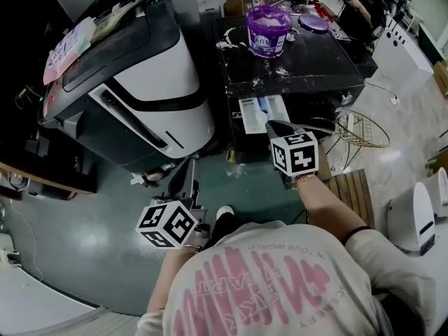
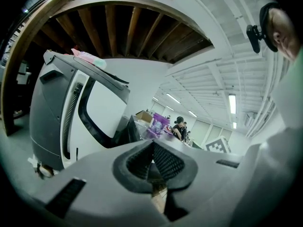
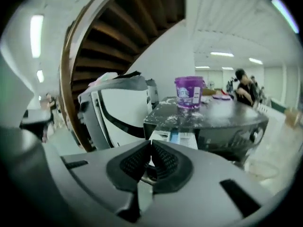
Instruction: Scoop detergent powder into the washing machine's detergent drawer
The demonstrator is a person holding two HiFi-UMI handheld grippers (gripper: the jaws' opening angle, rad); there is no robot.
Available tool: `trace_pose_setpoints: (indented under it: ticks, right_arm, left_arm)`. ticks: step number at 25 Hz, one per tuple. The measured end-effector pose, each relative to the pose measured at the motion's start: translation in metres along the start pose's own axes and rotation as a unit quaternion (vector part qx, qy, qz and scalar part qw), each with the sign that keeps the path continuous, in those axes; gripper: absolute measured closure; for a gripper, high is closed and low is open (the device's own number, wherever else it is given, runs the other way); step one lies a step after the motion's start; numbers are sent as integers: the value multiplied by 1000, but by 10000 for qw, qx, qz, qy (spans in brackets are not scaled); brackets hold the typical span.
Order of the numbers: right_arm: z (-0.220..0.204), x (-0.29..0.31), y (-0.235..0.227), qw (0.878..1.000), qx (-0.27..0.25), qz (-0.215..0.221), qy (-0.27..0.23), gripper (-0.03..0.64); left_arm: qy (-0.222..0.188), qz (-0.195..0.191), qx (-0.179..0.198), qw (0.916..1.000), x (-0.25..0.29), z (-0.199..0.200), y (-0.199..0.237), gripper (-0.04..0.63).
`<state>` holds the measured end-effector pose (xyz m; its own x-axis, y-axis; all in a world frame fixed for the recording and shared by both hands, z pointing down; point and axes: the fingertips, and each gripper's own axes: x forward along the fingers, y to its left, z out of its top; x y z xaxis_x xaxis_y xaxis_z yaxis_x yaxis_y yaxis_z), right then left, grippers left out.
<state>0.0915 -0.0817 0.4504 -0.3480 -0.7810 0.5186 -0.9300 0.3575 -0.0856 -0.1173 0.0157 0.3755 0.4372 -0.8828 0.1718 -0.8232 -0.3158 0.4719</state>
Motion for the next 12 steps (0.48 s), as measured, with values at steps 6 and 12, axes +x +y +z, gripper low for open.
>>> trace_pose_setpoints:
  ticks: [6,12]
  right_arm:
    - [10,-19,-11,9759,2099,401,-438,612]
    - [25,-43,-15,9507,2891,665,-902,612]
  left_arm:
    - [97,283,65,9995,3,-4,8,592]
    - [172,37,129,9998,18,-2,-7,592]
